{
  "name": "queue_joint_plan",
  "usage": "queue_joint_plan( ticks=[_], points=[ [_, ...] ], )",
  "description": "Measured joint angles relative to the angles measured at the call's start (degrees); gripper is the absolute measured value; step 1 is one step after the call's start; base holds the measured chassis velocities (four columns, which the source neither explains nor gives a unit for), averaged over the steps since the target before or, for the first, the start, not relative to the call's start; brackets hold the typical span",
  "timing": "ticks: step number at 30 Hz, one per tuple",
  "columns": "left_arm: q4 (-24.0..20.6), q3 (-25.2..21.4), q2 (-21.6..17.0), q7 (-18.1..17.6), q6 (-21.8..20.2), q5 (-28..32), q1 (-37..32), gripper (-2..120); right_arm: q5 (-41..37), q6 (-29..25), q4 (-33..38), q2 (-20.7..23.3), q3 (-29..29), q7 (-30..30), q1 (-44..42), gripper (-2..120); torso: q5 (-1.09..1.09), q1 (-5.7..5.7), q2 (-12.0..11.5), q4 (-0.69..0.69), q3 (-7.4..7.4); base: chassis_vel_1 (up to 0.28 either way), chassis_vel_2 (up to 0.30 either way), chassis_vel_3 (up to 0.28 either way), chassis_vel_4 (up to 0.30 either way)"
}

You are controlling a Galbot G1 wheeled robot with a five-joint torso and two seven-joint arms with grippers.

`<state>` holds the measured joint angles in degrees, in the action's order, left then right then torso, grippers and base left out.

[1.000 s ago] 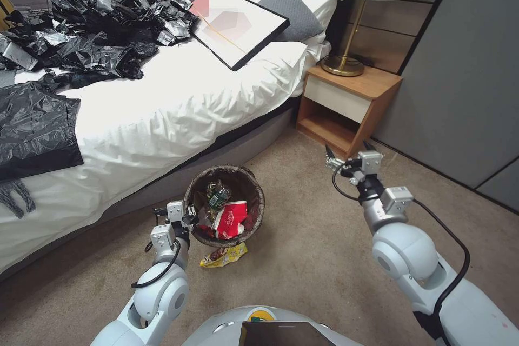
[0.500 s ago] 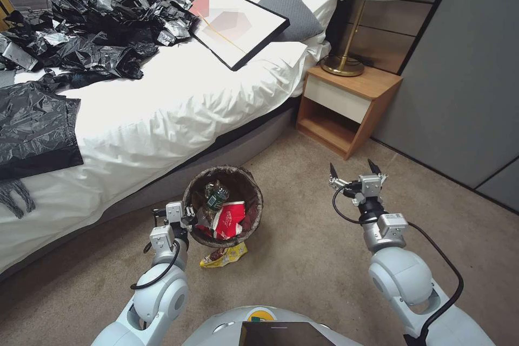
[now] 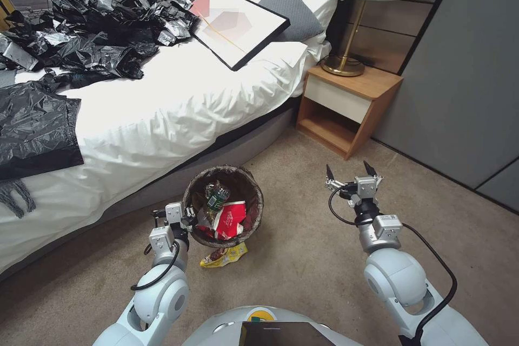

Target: Pick up the trash bin, then pick up the garbage from the floor and place it into the trash bin.

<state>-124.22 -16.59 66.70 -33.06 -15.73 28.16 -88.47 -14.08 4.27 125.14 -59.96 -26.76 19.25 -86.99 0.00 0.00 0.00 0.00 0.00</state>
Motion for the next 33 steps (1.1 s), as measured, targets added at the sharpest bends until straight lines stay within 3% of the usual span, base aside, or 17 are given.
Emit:
queue_joint_plan(
  ticks=[12, 33],
  points=[
    [-0.23, -0.07, 0.26, -0.37, 0.33, 1.14, -0.07, 4, 0.01, 0.01, -0.28, -0.11, 0.78, 0.32, 0.40, 100, 0.00, 0.00, 0.00, 0.00, 0.00, 0.029, 0.021, 0.019, 0.018],
    [-0.27, -0.42, 0.47, -0.43, 0.40, 1.54, 0.00, 4, -0.44, 0.78, -0.73, 0.38, 2.28, 0.60, 1.71, 100, 0.00, 0.00, 0.00, 0.01, 0.00, 0.103, 0.102, 0.103, 0.101]
  ],
)
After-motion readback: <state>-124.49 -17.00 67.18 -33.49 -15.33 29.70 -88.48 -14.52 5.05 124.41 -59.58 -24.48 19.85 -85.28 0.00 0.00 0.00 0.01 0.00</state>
